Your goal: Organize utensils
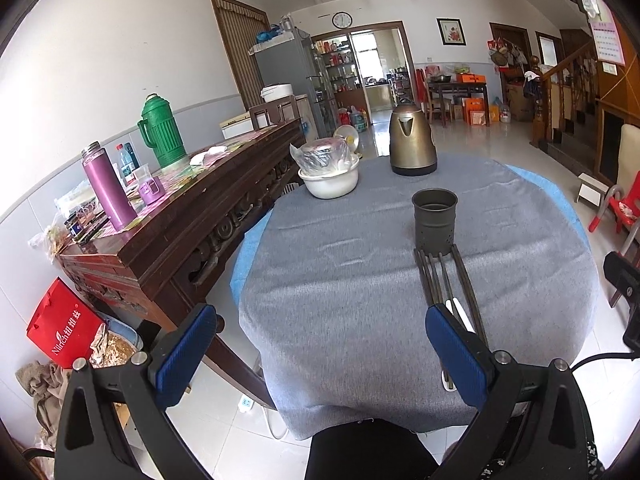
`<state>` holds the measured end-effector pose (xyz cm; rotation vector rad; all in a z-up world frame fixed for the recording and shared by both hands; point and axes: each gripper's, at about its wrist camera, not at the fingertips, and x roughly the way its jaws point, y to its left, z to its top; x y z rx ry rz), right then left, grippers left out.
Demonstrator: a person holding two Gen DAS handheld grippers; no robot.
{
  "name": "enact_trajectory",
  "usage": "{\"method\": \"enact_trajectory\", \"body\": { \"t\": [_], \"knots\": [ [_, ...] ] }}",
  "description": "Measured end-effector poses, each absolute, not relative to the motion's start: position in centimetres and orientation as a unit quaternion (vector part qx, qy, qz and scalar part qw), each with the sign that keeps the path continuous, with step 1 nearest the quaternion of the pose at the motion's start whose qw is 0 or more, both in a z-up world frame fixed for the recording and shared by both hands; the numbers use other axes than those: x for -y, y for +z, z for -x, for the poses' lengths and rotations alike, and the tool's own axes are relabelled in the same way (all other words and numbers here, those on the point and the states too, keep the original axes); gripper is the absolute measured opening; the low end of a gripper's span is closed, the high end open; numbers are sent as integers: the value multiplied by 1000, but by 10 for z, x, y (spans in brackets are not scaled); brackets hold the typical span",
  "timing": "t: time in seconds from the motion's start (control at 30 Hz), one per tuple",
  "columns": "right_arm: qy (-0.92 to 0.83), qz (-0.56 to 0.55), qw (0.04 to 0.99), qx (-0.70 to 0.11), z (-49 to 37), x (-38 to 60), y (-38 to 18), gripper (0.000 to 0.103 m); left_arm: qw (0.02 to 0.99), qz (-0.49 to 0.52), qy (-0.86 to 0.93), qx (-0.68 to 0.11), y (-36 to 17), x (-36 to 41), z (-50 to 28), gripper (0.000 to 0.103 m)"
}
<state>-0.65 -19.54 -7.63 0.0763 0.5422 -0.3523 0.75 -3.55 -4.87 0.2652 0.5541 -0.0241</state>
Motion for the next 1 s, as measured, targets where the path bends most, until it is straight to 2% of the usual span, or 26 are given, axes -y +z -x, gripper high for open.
{"method": "enact_trajectory", "body": {
  "t": [0.57, 1.0],
  "knots": [
    [-164, -42, 945, -278, -2, 189, -84, 103, 955, -141, -6, -262, -51, 32, -8, 103],
    [-142, -67, 939, -306, -32, 205, -96, 103, 948, -133, -5, -290, -69, 33, -36, 103]
  ]
}}
